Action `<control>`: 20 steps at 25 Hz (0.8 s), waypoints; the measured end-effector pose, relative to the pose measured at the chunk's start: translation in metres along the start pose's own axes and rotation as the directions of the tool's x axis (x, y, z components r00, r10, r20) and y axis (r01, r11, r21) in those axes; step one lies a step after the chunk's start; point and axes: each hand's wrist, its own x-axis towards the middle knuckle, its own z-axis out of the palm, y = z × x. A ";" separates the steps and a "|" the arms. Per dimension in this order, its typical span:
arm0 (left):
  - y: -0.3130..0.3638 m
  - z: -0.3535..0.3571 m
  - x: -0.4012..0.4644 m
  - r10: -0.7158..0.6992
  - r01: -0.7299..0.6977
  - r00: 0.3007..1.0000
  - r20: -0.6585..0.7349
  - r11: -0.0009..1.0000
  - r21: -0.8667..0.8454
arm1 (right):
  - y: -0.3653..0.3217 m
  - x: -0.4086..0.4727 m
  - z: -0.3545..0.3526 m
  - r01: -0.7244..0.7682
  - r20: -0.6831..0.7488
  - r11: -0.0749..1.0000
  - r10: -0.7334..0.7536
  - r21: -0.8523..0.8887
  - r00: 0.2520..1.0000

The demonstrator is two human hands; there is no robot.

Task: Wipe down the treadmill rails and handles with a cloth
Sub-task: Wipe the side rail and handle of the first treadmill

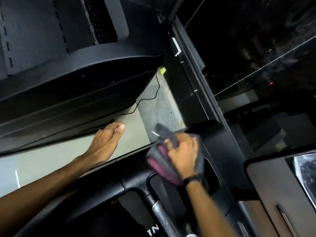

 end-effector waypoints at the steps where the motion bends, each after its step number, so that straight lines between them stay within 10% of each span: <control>1: 0.001 0.001 -0.004 -0.009 0.009 1.000 0.017 1.000 0.004 | 0.029 0.030 -0.003 -0.153 0.034 0.987 0.154 -0.040 0.987; 5: -0.001 0.000 -0.014 -0.023 0.023 1.000 0.012 1.000 -0.016 | 0.019 0.060 -0.007 -0.295 0.208 0.948 0.314 -0.118 0.926; 11: 0.007 0.015 -0.001 -0.032 0.034 0.999 0.043 0.998 -0.051 | -0.118 -0.084 -0.005 0.258 0.153 0.933 -0.301 0.251 0.941; 14: 0.016 0.020 -0.002 0.021 -0.018 0.996 0.083 0.999 -0.036 | -0.040 -0.034 0.009 0.121 -0.008 0.989 -0.120 0.081 0.993; 17: 0.016 0.019 -0.012 0.046 -0.044 0.995 0.091 0.999 -0.017 | 0.034 0.039 0.000 -0.225 0.096 0.974 0.221 0.034 0.970; 20: 0.012 0.018 -0.019 0.036 -0.036 0.997 0.061 0.999 -0.006 | 0.019 0.053 0.006 -0.258 0.180 0.966 0.258 -0.022 0.949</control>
